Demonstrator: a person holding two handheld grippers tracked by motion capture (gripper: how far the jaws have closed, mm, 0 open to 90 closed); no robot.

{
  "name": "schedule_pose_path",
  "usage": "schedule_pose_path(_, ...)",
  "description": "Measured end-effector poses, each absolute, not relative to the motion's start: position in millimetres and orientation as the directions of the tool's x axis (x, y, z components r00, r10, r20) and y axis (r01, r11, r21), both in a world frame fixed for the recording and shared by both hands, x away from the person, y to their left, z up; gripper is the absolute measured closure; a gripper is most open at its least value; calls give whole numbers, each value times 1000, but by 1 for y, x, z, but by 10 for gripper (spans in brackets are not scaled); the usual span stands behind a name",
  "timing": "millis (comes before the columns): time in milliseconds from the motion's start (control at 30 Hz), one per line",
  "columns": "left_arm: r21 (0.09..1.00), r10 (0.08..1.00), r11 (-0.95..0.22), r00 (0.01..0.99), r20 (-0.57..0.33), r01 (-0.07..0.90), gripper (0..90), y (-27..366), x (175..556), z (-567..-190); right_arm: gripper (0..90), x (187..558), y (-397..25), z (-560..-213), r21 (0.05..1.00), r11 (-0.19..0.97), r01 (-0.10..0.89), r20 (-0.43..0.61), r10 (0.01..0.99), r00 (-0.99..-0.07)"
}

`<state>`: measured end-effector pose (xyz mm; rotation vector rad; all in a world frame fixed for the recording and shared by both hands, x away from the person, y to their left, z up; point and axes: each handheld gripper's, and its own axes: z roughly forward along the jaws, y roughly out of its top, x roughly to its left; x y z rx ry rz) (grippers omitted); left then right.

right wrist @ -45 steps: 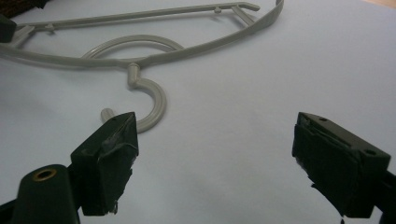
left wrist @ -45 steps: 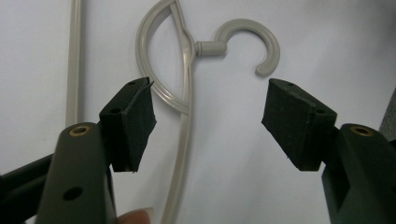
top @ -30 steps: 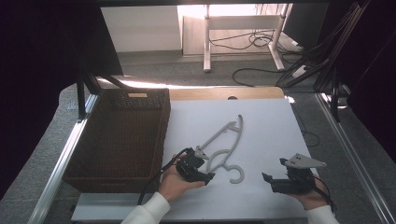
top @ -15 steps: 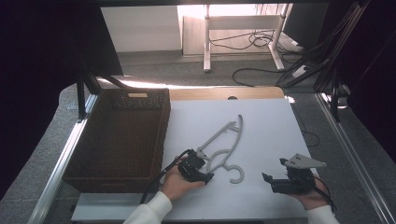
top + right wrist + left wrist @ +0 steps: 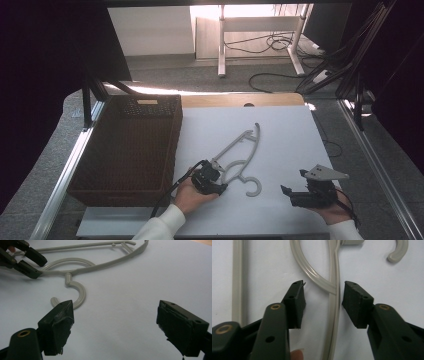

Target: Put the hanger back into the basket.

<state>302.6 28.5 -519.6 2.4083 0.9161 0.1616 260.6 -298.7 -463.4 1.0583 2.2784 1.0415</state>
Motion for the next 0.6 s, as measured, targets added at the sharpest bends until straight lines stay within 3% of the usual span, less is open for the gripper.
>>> schedule_pose_path(467, 522, 620, -645, 781, -69, 558, 729, 25, 299, -517, 150, 261, -299, -464, 770, 433, 469, -60, 780, -622)
schedule_pose_path(500, 523, 614, -644, 785, -82, 559, 799, 25, 298, -517, 150, 262, -298, -464, 770, 433, 470, -59, 781, -622)
schedule_pose_path(600, 522, 611, -643, 787, -90, 560, 804, 25, 299, -517, 150, 262, -298, -464, 767, 437, 470, -62, 779, -624)
